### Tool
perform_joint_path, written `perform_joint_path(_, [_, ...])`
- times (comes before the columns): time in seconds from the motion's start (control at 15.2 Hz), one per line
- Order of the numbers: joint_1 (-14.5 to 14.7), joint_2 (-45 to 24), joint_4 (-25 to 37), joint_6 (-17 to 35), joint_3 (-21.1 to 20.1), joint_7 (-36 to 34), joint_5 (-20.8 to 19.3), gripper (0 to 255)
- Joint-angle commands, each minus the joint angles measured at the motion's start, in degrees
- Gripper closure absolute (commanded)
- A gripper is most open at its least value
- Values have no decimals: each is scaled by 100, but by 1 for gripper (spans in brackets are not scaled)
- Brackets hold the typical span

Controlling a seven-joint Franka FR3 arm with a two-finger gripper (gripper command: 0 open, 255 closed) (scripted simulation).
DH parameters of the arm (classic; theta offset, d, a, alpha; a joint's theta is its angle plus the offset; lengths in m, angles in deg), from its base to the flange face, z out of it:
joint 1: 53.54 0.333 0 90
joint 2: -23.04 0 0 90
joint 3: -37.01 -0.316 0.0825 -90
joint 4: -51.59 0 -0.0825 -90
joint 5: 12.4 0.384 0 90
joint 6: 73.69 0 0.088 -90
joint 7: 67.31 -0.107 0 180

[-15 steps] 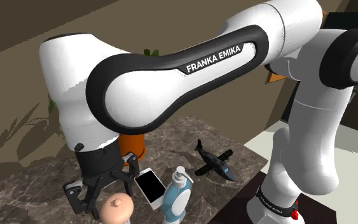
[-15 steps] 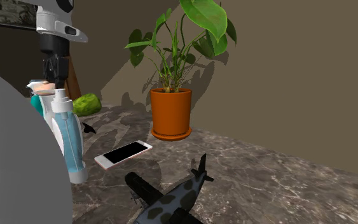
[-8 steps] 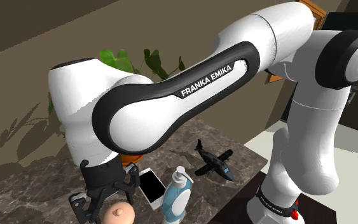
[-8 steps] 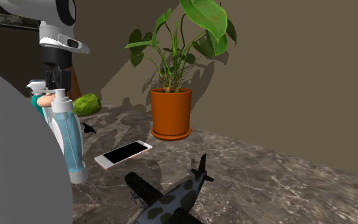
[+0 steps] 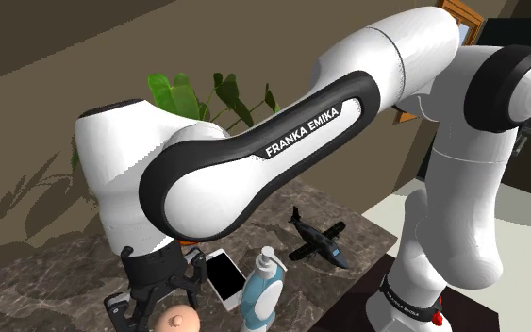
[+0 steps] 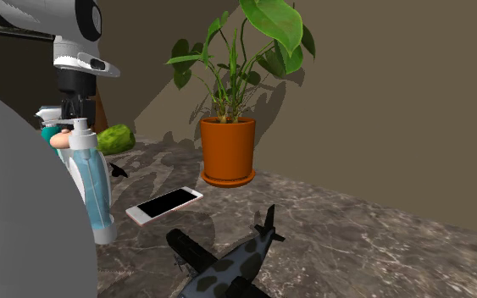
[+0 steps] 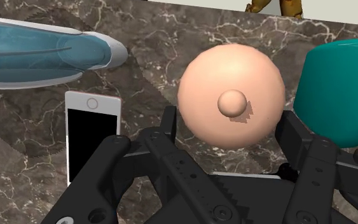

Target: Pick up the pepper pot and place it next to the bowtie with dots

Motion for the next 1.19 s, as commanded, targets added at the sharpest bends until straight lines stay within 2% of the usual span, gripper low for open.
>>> perform_joint_path(0.0, [0,0,0,2,0,0,0,255])
perform_joint_path(0.07, [0,0,0,2,0,0,0,0])
perform_joint_path(0.4, [0,0,0,2,0,0,0,0])
perform_joint_path(0.66, [-47,106,610,-710,15,22,30,0])
perform_joint_path(1.12, [-47,106,610,-710,15,22,30,0])
